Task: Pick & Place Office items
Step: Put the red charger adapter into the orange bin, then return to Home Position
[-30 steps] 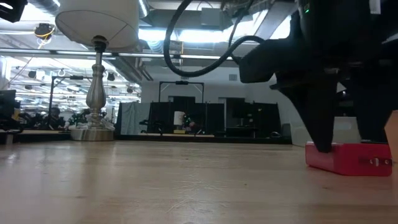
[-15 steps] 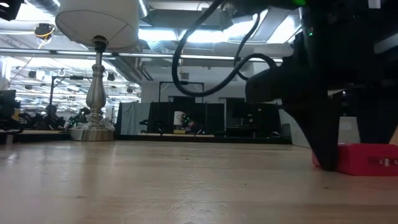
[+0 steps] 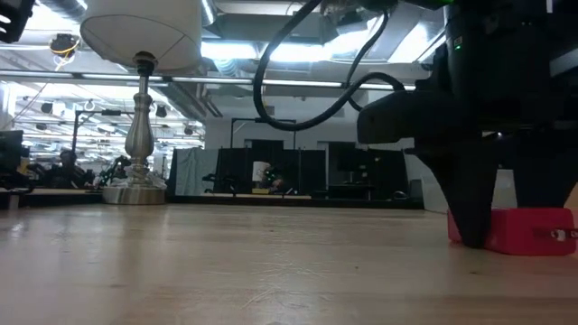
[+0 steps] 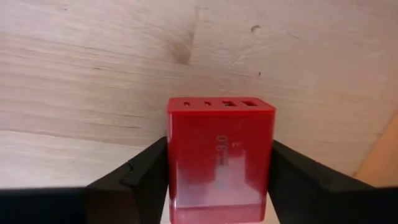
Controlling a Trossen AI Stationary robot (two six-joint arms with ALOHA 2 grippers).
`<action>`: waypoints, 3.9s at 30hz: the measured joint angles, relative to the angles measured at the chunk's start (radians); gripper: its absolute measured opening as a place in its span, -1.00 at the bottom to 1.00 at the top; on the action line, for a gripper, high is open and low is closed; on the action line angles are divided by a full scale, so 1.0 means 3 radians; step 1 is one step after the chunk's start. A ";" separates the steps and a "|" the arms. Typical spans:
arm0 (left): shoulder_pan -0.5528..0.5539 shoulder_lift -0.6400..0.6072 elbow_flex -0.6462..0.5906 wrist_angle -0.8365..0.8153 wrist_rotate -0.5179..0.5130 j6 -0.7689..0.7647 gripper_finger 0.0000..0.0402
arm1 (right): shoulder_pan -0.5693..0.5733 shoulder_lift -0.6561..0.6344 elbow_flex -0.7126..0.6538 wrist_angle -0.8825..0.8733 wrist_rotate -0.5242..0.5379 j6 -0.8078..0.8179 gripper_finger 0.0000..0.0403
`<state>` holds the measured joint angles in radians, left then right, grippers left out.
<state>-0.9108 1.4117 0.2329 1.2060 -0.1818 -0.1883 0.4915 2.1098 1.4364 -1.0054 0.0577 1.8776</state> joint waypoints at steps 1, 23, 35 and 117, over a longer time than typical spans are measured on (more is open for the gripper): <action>0.0000 0.0000 0.0000 0.0001 -0.0001 -0.0001 -0.06 | 0.0000 0.0000 0.0000 0.0000 0.0006 -0.0007 0.07; 0.0000 0.0000 0.0000 0.0004 -0.0004 -0.0101 -0.07 | 0.0139 -0.0551 0.0666 -0.0718 0.1585 -0.0285 0.05; 0.0001 0.0000 0.0000 0.0004 0.0003 -0.0036 -0.09 | 0.1007 -0.0839 0.0934 -0.1879 0.0632 0.0942 0.05; 0.1562 -0.1043 -0.0259 -0.0442 0.3069 0.0044 -0.09 | 0.1575 -0.2172 -0.1949 0.5383 0.1516 -0.6282 0.72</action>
<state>-0.4423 1.0989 0.1553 1.0733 0.7388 -0.1750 0.9642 1.4582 0.8517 0.6095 0.5126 -0.0071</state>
